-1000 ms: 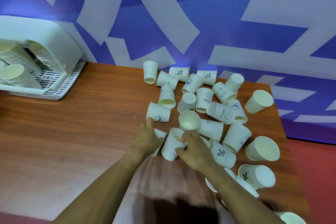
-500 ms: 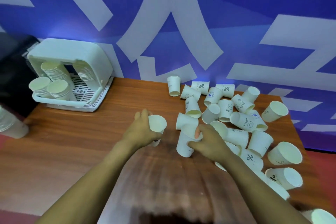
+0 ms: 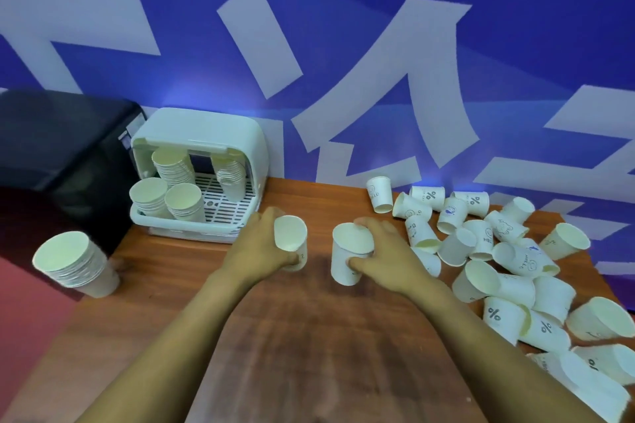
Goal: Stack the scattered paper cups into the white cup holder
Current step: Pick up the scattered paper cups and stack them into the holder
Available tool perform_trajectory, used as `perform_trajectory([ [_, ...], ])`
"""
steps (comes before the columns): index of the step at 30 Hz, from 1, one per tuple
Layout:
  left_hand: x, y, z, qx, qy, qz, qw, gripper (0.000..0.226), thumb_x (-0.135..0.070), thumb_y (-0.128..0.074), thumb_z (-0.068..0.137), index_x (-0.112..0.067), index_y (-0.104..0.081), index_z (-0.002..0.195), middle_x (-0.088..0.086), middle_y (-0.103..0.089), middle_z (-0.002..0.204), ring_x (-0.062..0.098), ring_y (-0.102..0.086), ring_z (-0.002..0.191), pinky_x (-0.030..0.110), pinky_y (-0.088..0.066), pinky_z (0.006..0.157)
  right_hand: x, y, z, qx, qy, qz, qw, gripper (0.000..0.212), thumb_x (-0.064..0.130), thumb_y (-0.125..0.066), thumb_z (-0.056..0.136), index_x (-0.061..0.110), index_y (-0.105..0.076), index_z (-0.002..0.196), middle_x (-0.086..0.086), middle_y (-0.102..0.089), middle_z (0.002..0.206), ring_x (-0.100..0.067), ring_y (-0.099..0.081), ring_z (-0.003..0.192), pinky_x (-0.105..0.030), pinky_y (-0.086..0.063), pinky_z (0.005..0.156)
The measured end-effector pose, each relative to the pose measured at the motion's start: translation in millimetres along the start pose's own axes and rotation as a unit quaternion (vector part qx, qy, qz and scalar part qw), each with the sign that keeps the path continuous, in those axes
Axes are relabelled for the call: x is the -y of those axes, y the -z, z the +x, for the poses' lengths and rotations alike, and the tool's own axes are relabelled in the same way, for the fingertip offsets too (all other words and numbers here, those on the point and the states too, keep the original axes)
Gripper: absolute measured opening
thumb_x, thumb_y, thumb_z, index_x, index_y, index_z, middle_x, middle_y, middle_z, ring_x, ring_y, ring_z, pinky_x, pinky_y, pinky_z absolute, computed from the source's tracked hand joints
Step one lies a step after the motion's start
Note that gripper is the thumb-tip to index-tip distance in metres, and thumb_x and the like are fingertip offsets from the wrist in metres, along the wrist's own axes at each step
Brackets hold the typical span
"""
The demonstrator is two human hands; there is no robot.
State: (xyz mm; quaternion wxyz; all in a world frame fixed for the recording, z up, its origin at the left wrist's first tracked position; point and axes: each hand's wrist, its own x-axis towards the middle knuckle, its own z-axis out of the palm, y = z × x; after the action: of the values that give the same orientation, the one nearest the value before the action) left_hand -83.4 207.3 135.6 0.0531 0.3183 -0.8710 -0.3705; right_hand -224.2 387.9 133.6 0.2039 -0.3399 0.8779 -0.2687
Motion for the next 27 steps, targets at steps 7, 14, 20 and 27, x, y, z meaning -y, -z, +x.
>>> perform_trajectory([
  [7, 23.1, 13.0, 9.7, 0.004, 0.035, 0.006, 0.999, 0.070, -0.033, -0.083, 0.064, -0.025, -0.042, 0.122, -0.001, -0.044, 0.118, 0.018, -0.048, 0.104, 0.032, -0.044, 0.086, 27.4, -18.2, 40.1, 0.026, 0.016, -0.021, 0.999, 0.073, 0.030, -0.070, 0.074, 0.034, -0.036, 0.138, 0.007, -0.038, 0.135, -0.015, -0.050, 0.114, -0.031, -0.045, 0.088],
  [14, 70.3, 73.6, 23.8, -0.052, 0.084, 0.011, 0.995, 0.076, -0.031, -0.082, 0.069, -0.017, -0.041, 0.132, 0.007, -0.046, 0.126, 0.022, -0.048, 0.109, 0.030, -0.039, 0.086, 74.5, -54.3, 70.2, 0.070, 0.038, -0.008, 0.997, 0.077, 0.030, -0.068, 0.074, 0.032, -0.031, 0.142, 0.007, -0.034, 0.138, -0.018, -0.049, 0.118, -0.034, -0.044, 0.096],
  [20, 97.2, 114.0, 54.6, -0.030, 0.051, 0.031, 0.998, 0.078, -0.020, -0.072, 0.075, -0.023, -0.032, 0.141, 0.007, -0.036, 0.132, 0.028, -0.043, 0.120, 0.031, -0.035, 0.095, 119.5, -73.4, 92.8, 0.053, 0.022, -0.005, 0.998, 0.084, 0.026, -0.068, 0.076, 0.024, -0.025, 0.149, 0.004, -0.028, 0.145, -0.016, -0.042, 0.128, -0.026, -0.037, 0.100],
  [27, 147.7, 175.4, 77.8, -0.001, 0.021, 0.018, 1.000, 0.071, -0.017, -0.064, 0.080, -0.026, -0.031, 0.142, 0.004, -0.031, 0.134, 0.027, -0.038, 0.123, 0.035, -0.036, 0.100, 181.1, -117.0, 111.3, 0.001, -0.010, 0.017, 1.000, 0.073, 0.020, -0.071, 0.070, 0.026, -0.040, 0.135, 0.002, -0.038, 0.130, -0.015, -0.046, 0.112, -0.020, -0.037, 0.088],
])
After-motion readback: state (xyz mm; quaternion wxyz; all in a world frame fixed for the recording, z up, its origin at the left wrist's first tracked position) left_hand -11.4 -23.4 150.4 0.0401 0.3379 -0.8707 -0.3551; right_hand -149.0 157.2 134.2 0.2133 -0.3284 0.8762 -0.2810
